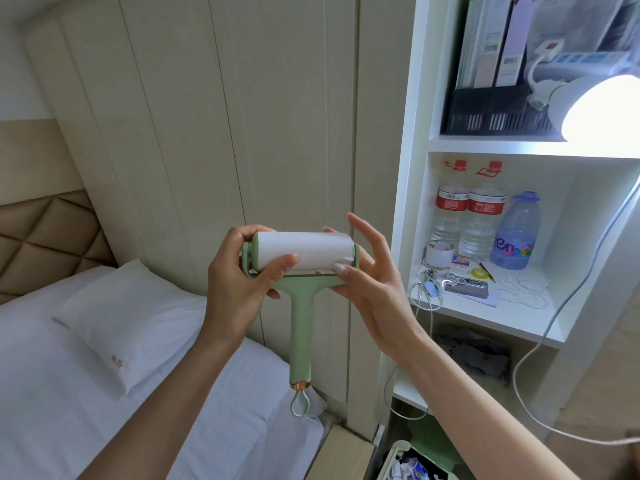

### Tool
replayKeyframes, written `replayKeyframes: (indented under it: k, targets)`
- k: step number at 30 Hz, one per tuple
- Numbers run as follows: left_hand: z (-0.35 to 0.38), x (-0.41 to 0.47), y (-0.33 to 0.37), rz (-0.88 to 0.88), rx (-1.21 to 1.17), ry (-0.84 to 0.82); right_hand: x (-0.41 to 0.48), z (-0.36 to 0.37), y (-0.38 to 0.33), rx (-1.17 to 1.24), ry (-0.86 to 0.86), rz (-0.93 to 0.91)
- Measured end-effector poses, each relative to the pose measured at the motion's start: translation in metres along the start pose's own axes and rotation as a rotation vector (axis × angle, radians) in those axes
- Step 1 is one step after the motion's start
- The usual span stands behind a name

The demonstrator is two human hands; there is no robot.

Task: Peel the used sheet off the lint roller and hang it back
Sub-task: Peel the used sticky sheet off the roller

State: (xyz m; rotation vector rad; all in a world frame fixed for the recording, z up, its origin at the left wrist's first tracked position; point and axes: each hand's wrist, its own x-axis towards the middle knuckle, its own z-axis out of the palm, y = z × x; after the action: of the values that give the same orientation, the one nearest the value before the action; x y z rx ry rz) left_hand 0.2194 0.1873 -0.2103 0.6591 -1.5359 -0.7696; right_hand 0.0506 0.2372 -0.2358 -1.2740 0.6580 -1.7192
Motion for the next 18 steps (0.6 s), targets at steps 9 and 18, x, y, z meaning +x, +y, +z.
replayKeyframes:
  k: [9,18]
  targets:
    - [-0.003,0.002,-0.004,-0.052,-0.02,0.024,-0.002,-0.011,0.009,-0.428,0.27,-0.415]
    - [-0.001,0.003,-0.011,-0.168,-0.061,-0.088,0.003,-0.01,0.014,-0.489,0.319,-0.371]
